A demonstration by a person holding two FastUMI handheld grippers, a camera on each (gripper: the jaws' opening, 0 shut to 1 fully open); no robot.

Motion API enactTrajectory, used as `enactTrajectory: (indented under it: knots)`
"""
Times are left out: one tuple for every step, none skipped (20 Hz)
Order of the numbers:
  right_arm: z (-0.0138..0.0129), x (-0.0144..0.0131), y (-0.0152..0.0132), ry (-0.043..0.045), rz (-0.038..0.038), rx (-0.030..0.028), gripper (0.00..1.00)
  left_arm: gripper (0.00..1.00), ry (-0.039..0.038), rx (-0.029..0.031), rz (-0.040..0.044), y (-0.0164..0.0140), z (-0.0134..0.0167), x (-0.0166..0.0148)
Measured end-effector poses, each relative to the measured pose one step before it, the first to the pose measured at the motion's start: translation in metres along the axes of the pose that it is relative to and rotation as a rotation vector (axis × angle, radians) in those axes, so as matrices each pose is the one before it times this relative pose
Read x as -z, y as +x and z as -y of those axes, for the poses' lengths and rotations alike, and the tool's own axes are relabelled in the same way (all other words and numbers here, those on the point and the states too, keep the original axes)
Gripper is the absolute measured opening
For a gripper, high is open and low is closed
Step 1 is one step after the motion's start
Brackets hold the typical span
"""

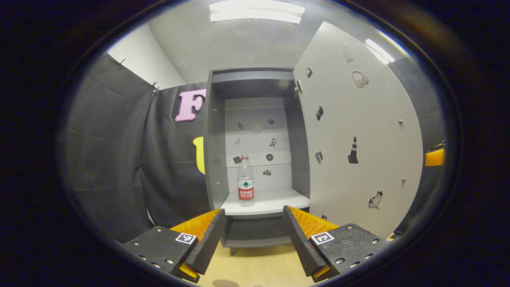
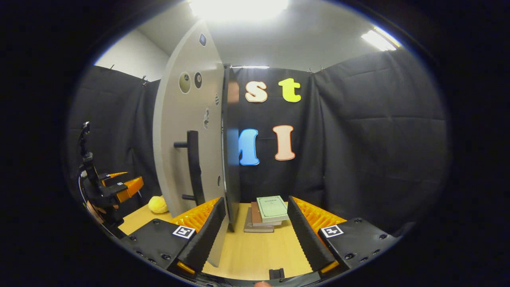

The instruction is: Open the cabinet door with the right hand, grasp the bottle in the cabinet with the left hand and place it on the coaster, then close the cabinet door with the right hand.

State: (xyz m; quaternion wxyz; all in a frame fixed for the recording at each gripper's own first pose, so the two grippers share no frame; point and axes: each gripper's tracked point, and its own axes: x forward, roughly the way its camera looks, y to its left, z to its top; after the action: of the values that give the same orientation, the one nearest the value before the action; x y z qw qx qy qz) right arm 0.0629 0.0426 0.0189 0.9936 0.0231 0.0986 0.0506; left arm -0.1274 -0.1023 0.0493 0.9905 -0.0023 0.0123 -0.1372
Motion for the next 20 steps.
enactTrajectory:
  knots:
    - [0.00601, -0.00098, 0.00824, 0.00670, -0.00395, 0.02309, 0.98, 0.88, -0.00545, -0.00099, -0.00217, 0.01289, -0.00429, -0.00179]
    - [0.00201, -0.00082, 0.00981, 0.00788, -0.00381, 0.01983, 0.98, 0.88, -0.00179, 0.00158, -0.00152, 0.01360, -0.00385, -0.00291]
    - [0.00227, 0.00093, 0.00208, 0.00572, -0.00275, 0.01940, 0.98, 0.88, 0.00254, 0.00674, -0.00359, 0.01379, -0.00252, -0.00239]
    - [0.00376, 0.00148, 0.00025, 0.00011, -0.00242, 0.01983, 0.98, 0.88, 0.00575, 0.00355, -0.00442, 0.01260, -0.00363, -0.00126]
    - [0.00545, 0.00217, 0.00022, -0.00869, -0.00203, 0.02591, 0.98, 0.88, 0.00610, 0.00471, 0.00066, 0.01312, -0.00499, -0.00145]
    - [0.00568, 0.00127, 0.00280, -0.01120, -0.00076, 0.03267, 0.98, 0.86, 0.00257, 0.00833, 0.00525, 0.01232, -0.00221, -0.00470]
    - [0.00458, 0.00133, 0.00163, -0.00694, -0.00120, 0.03012, 0.98, 0.86, -0.00006, 0.01181, 0.00235, 0.01229, 0.00014, -0.00316]
    - [0.00020, 0.00216, 0.00321, 0.00070, -0.00544, 0.01917, 0.98, 0.88, 0.00003, 0.01065, 0.00555, 0.01253, -0.00019, -0.00282]
    - [-0.00022, 0.00092, 0.00155, 0.00692, -0.00322, 0.01240, 0.99, 0.86, 0.00217, 0.00884, 0.00647, 0.01167, -0.00251, -0.00321]
    - [-0.00027, 0.00195, 0.00313, 0.00628, -0.00476, 0.01307, 0.99, 0.88, 0.00578, 0.00638, 0.01130, 0.01053, -0.00144, -0.00542]
    - [0.00114, 0.00152, 0.00140, 0.00363, -0.00428, 0.01678, 0.99, 0.88, 0.00805, 0.00608, 0.00985, 0.01055, -0.00135, -0.00403]
    - [0.00046, 0.00126, 0.00265, 0.00100, -0.00505, 0.01930, 0.99, 0.88, 0.00604, 0.00545, 0.00700, 0.01013, 0.00076, -0.00267]
    - [0.00118, 0.00003, 0.00141, 0.00073, -0.00276, 0.01770, 0.99, 0.88, 0.00258, 0.00963, 0.00666, 0.01084, -0.00016, -0.00230]
    - [-0.00029, -0.00064, 0.00409, 0.00162, 0.00013, 0.01641, 0.99, 0.88, 0.00030, 0.00636, 0.00897, 0.00784, 0.00030, -0.00216]
    - [0.00092, -0.00067, 0.00099, 0.00345, 0.00165, 0.01516, 0.99, 0.86, -0.00060, 0.00624, 0.00570, 0.00872, -0.00001, -0.00039]
    - [-0.00003, -0.00098, 0.00149, 0.00371, 0.00168, 0.01506, 0.94, 0.86, -0.00289, 0.00452, 0.00316, 0.00534, 0.00028, -0.00063]
    - [0.00058, -0.00070, -0.00001, 0.00296, 0.00214, 0.01378, 0.94, 0.86, -0.00392, 0.00054, -0.00040, 0.00741, -0.00051, 0.00106]
    - [0.00116, 0.00008, -0.00025, 0.00071, 0.00007, 0.01521, 0.98, 0.86, -0.00238, 0.00412, -0.00398, 0.00934, -0.00076, 0.00320]
    - [0.00201, -0.00054, -0.00040, -0.00043, 0.00028, 0.01612, 0.98, 0.86, -0.00092, 0.00079, -0.00234, 0.00871, -0.00142, 0.00264]
    - [0.00092, -0.00126, 0.00038, -0.00176, 0.00324, 0.01360, 0.98, 0.86, -0.00054, -0.00301, -0.00293, 0.00822, -0.00221, 0.00303]
